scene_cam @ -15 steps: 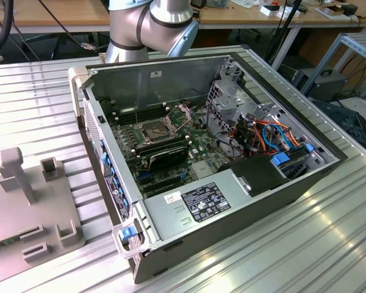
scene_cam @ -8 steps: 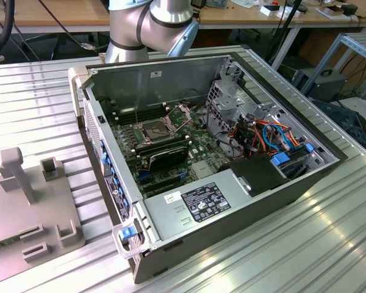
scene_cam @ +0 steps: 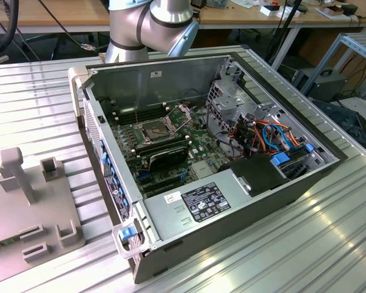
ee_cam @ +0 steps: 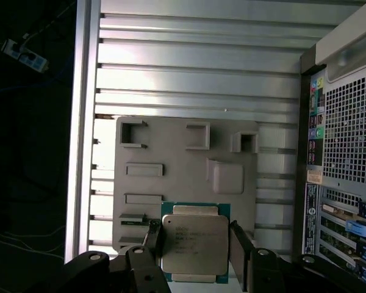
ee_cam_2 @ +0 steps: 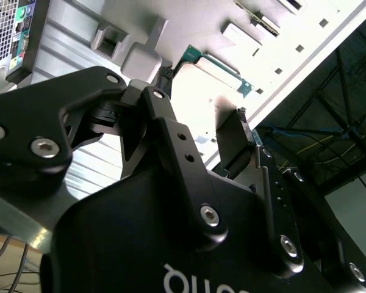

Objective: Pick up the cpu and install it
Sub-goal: 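Pick up the cpu and move it towards the insertion slot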

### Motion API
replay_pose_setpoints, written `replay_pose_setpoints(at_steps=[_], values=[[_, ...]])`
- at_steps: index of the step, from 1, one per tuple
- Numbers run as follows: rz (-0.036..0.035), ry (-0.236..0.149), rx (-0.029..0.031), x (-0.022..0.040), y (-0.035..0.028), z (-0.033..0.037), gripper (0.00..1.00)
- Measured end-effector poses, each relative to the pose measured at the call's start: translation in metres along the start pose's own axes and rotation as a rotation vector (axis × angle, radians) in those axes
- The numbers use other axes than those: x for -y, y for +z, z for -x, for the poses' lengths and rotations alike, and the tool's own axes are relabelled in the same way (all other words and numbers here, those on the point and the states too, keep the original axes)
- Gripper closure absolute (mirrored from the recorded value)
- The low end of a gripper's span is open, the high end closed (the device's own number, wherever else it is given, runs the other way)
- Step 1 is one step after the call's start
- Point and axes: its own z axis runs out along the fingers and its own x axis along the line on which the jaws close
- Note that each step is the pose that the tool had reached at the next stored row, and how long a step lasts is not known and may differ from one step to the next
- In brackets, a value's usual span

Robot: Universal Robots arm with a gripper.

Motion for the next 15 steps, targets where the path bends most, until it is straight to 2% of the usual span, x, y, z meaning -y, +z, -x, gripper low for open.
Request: replay_pose_setpoints(at_steps=[6, 15], values=[[-0.0001, 0.0, -0.0001, 0.0002, -0.0001, 0.0058, 0.46], [0.0, 0.0, -0.0001, 0.0003, -0.0001, 0.0066, 0.46]])
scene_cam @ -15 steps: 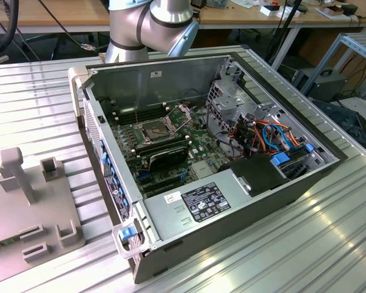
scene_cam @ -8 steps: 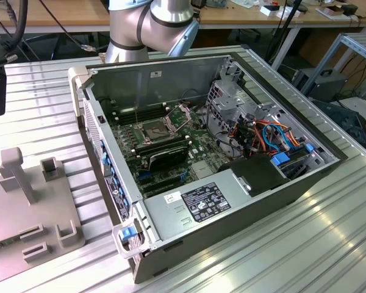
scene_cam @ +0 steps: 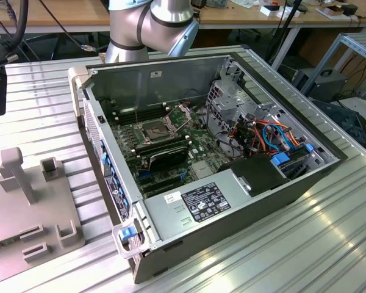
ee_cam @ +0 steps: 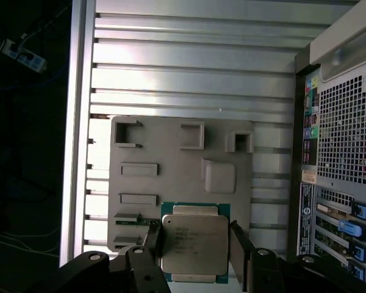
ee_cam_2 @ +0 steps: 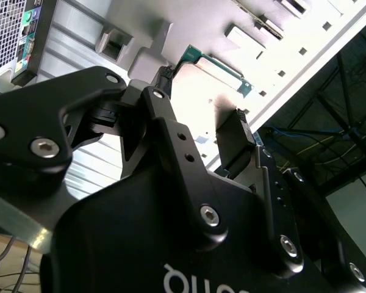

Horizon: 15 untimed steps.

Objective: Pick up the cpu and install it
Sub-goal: 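Pick up the cpu and move it towards the insertion slot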

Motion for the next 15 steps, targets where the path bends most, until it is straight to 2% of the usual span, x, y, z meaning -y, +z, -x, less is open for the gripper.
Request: replay_pose_setpoints(at_steps=[10, 15], values=[[0.0, 0.0, 0.0, 0.0004, -0.0001, 0.0082, 0.46], [0.0, 0.0, 0.0, 0.0004, -0.0001, 0.0085, 0.46]])
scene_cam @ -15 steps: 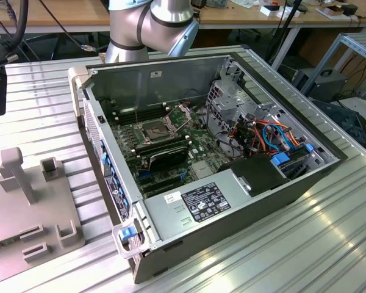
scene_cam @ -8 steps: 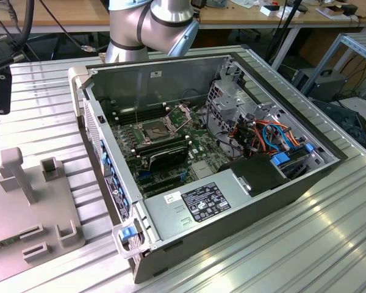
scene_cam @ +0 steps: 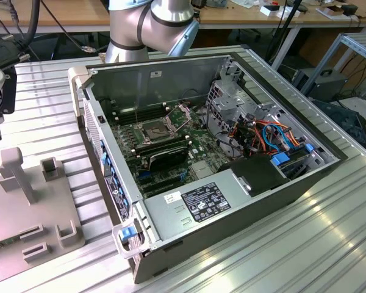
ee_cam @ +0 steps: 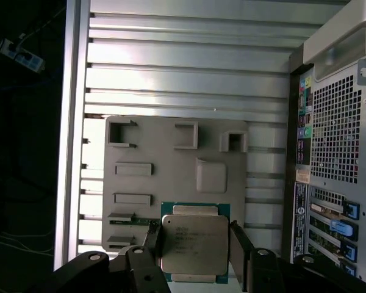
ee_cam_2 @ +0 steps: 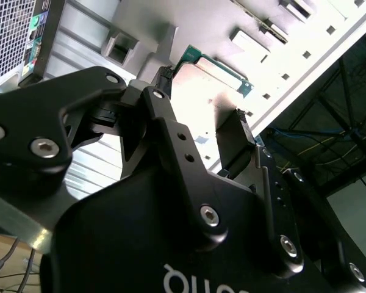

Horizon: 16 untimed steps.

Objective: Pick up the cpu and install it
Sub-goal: 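Pick up the cpu and move it towards the insertion slot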

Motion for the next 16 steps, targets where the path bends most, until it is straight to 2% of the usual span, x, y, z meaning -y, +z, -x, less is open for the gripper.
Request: replay_pose_setpoints(at_steps=[5, 11, 16], values=[[0.0, 0.0, -0.0001, 0.0002, -0.0001, 0.0033, 0.46], [0.0, 0.0, 0.0, 0.0005, -0.0002, 0.0109, 0.46], [-0.0001, 0.0, 0.0, 0.0006, -0.0002, 0.0118, 0.46]])
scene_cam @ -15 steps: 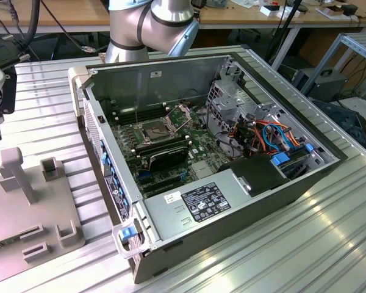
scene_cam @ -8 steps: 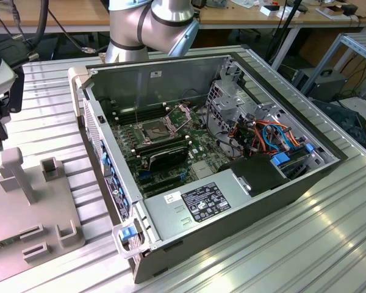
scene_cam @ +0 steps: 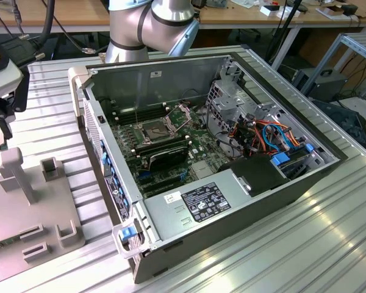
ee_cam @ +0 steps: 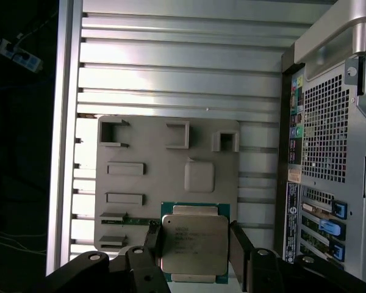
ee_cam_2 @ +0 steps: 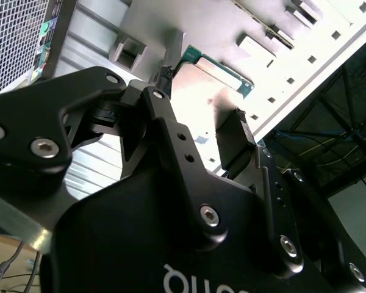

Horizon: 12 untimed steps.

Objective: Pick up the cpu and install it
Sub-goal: 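Pick up the cpu and move it towards the insertion slot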

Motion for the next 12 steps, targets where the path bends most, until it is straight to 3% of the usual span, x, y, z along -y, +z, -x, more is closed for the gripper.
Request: replay_pose_setpoints(at_steps=[12], values=[[0.0, 0.0, -0.0001, 0.0002, -0.0001, 0.004, 0.46]])
